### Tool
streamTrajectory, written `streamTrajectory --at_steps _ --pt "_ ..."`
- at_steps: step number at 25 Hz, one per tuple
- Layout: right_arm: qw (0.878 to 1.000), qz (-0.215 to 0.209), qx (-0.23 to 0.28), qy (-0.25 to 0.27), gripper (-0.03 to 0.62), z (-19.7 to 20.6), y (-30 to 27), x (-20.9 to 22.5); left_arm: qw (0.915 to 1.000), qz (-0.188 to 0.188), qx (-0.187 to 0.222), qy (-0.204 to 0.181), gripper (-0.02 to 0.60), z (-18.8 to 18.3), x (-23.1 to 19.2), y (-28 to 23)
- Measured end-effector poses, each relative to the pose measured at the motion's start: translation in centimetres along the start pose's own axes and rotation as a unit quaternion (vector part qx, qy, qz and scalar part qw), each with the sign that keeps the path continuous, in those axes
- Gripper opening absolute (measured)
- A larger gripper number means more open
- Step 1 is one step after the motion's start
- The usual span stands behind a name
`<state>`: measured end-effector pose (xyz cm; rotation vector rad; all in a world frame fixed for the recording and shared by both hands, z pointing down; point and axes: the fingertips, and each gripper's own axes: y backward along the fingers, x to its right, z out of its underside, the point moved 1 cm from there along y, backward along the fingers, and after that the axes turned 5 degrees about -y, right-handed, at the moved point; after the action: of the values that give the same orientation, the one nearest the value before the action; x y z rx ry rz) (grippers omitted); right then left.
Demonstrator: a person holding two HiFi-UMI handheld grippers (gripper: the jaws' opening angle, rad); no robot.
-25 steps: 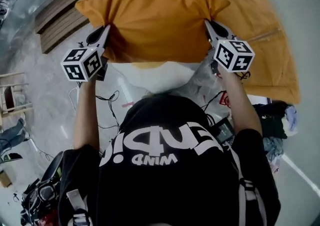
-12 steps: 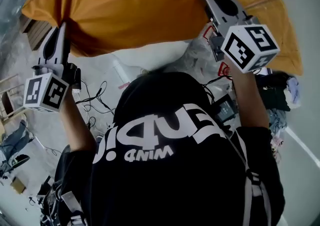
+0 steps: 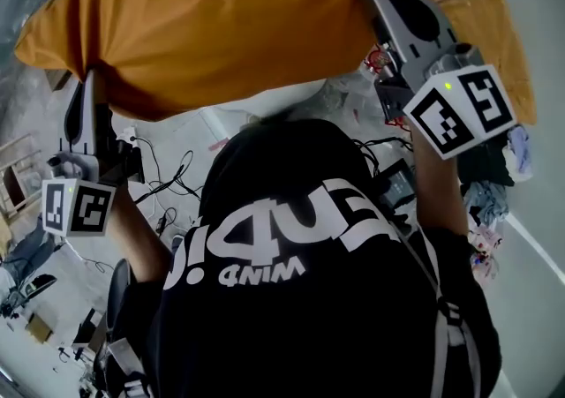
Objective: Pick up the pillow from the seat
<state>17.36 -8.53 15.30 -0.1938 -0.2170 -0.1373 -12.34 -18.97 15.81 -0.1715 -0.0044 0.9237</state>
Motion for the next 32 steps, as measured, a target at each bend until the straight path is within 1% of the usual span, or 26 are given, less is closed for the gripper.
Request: streamTrajectory --at_steps 6,19,25,32 --pt "1.000 -0.005 0.002 -0.010 0.029 0.5 -0.6 0.3 0.9998 -0.006 -0.009 0.016 0.012 1.1 -0.4 -0.3" --pt "1.000 -0.008 0.004 -0.003 0.029 0.5 -0.5 0.5 0.9998 -0.005 -0.010 0.016 0.012 1.0 -0.1 -0.2" --pt "1.000 -0.007 0.000 -0.011 0.029 1.2 -0.4 1.0 0.9997 -0.004 -0.015 0.018 0.012 1.5 0.3 -0.5" --pt "1.000 -0.006 0.000 -0.013 0.029 1.0 -0.5 1.1 0.9996 -0.002 -0.018 0.023 0.012 1.5 0.3 -0.6"
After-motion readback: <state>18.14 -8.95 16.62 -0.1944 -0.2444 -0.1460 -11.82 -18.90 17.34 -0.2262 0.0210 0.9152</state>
